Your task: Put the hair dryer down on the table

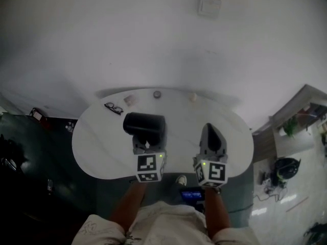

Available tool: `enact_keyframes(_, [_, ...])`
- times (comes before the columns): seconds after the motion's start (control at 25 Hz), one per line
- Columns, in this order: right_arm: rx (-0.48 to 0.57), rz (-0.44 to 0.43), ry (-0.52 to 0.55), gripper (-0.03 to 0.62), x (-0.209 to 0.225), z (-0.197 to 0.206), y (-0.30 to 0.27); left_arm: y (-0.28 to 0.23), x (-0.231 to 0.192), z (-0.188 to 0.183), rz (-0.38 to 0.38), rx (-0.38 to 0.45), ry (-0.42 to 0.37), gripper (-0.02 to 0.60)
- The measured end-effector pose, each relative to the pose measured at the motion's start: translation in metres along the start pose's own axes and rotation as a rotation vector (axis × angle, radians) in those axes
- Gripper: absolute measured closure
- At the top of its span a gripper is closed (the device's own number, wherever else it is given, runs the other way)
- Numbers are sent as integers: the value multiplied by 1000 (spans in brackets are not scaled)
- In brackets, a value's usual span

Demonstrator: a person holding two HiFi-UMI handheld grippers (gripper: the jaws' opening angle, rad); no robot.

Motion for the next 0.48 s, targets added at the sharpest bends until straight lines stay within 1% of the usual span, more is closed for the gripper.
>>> enact_keyframes(0.16, [-10,-18,15,589,31,2,-39,-47,8,-4,-24,-18,7,341])
enact_keyframes(0.32, [-21,-20,-11,589,64,5,-70,-88,19,-6,-40,-30,5,341])
enact_keyframes(0.48, [-29,-32,-15,589,84,11,-91,-116,25,-3,-61,-48,8,341])
Point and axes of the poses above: the fingertips, and each gripper's own axes: y backward along the fingers, x to its right, z out of its underside, the point moved 5 cm from there along y, backward along the fingers
